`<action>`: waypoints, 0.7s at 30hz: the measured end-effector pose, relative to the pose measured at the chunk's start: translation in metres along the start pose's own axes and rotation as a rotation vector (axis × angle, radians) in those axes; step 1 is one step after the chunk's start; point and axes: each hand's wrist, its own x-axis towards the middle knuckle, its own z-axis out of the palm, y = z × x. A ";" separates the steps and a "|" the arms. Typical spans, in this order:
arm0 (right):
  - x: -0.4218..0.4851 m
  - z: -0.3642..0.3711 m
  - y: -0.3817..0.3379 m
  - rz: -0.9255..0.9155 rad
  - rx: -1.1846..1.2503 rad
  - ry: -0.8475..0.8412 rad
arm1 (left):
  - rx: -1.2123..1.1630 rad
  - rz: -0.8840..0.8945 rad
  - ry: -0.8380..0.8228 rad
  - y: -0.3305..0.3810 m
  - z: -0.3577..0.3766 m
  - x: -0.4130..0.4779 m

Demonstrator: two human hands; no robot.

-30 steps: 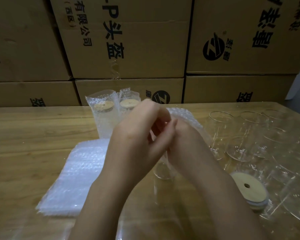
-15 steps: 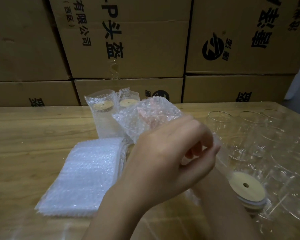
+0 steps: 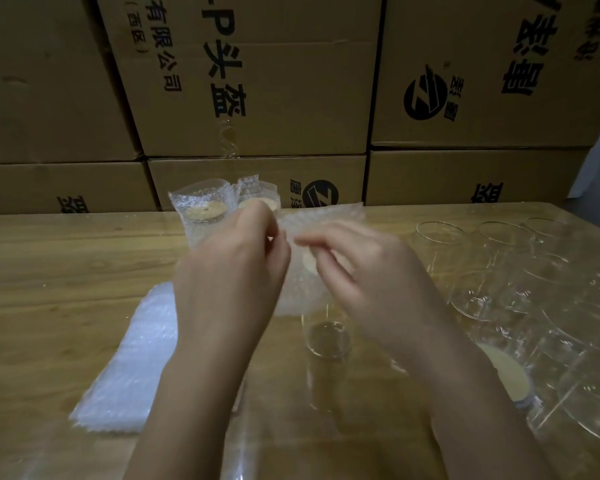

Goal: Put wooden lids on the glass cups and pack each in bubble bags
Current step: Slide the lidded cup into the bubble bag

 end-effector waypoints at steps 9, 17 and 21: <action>-0.003 0.024 0.035 0.438 -0.146 0.109 | -0.204 -0.204 0.102 -0.014 -0.007 0.005; -0.011 0.035 0.036 0.486 -0.107 -0.217 | -0.303 -0.183 0.100 -0.003 -0.015 0.003; -0.012 0.045 0.047 0.542 -0.079 -0.280 | -0.299 -0.239 -0.006 -0.004 -0.015 0.003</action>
